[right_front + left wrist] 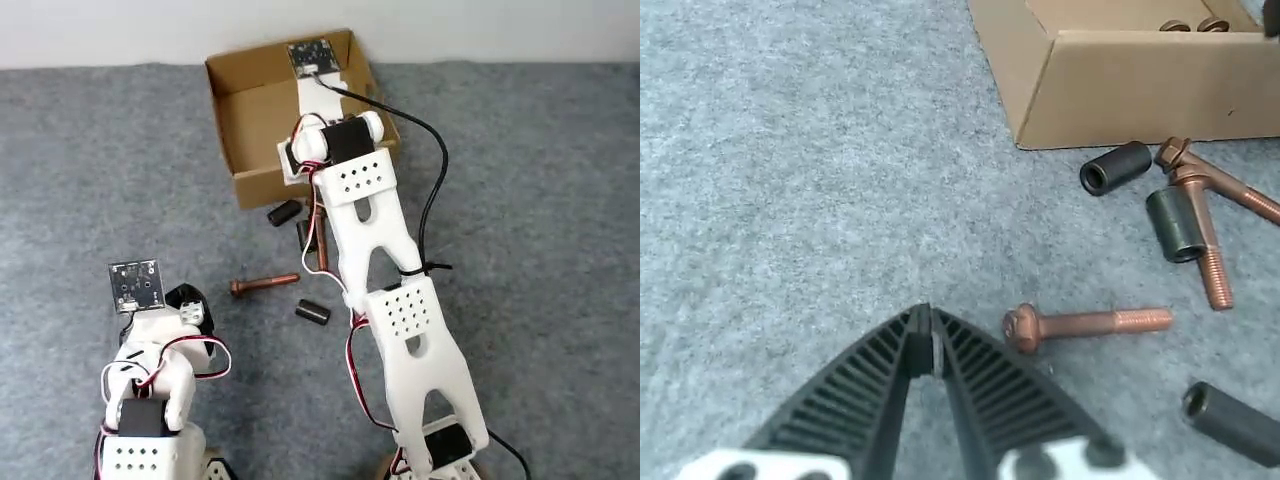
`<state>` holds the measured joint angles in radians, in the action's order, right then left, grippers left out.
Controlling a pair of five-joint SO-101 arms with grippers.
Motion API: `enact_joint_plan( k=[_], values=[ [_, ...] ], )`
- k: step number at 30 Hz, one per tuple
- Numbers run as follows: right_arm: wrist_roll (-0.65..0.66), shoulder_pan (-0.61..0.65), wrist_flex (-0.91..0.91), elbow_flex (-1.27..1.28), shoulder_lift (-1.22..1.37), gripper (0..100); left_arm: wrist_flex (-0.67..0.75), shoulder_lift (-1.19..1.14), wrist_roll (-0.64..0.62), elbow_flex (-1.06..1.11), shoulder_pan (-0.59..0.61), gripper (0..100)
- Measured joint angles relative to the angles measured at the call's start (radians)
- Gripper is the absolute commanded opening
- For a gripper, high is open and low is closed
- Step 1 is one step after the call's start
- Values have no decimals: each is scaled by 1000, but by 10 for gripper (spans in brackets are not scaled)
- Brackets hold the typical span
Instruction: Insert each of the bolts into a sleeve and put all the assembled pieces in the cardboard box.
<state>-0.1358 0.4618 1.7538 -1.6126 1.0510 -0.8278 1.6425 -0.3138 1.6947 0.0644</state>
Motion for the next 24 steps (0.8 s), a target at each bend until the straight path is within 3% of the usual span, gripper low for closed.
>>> enact_joint_plan(
  k=[6,11,15,24],
  values=[
    [25,58,0,305,-250,11,0,0,2,0,49,5],
    [189,91,0,802,-559,11,3,0,2,0,100,5],
    [229,127,0,1192,-760,13,3,0,2,0,117,5],
    [235,212,-29,1539,-841,203,3,0,2,0,117,6]
  ],
)
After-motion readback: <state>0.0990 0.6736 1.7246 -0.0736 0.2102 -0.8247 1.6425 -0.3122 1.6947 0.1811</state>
